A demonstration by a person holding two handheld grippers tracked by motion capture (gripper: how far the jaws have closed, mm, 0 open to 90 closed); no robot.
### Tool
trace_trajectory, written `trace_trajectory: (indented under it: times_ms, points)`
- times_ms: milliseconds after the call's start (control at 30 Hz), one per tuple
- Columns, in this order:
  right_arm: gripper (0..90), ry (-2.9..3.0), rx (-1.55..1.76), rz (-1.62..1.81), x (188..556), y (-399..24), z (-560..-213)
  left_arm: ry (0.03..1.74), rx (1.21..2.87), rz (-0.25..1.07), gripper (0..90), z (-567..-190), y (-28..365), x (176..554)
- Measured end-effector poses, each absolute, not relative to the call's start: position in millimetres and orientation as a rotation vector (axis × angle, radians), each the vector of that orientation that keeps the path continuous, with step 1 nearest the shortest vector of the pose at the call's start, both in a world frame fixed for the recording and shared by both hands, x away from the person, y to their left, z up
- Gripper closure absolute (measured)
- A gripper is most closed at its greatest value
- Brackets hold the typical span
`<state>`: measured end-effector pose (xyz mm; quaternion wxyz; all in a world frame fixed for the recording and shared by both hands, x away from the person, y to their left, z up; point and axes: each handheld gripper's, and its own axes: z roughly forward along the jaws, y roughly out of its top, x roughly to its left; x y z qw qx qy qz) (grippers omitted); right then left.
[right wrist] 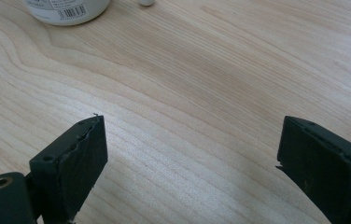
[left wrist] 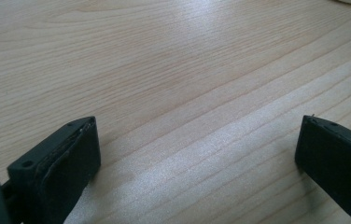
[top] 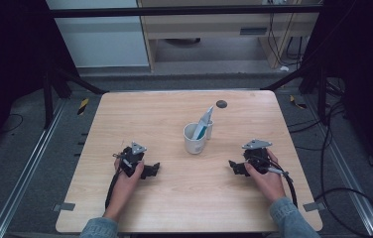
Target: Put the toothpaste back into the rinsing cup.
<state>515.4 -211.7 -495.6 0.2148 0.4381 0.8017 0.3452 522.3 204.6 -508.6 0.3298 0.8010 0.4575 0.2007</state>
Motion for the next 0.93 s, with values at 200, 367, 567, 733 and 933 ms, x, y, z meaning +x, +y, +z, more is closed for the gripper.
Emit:
trace_trajectory:
  times_ms: [200,367,567,733,933]
  points:
    - [8.3,2.229,1.23,0.963,517.1,-209.9,-500.5,1.197,2.095,0.525,0.0,-508.6,204.5,522.3]
    - [8.0,2.234,1.233,0.971,517.3,-207.9,-504.3,1.197,2.095,0.525,0.0,-508.6,204.5,522.3]
    - [7.0,2.238,1.242,0.977,517.1,-207.5,-511.2,1.197,2.095,0.526,0.0,-508.6,204.5,522.3]
    - [6.2,2.248,1.232,0.975,516.5,-207.5,-511.5,1.197,2.096,0.526,0.0,-508.6,204.5,522.2]
    - [5.2,2.23,1.256,0.963,516.2,-205.1,-511.7,1.197,2.096,0.525,0.0,-508.6,204.5,522.4]
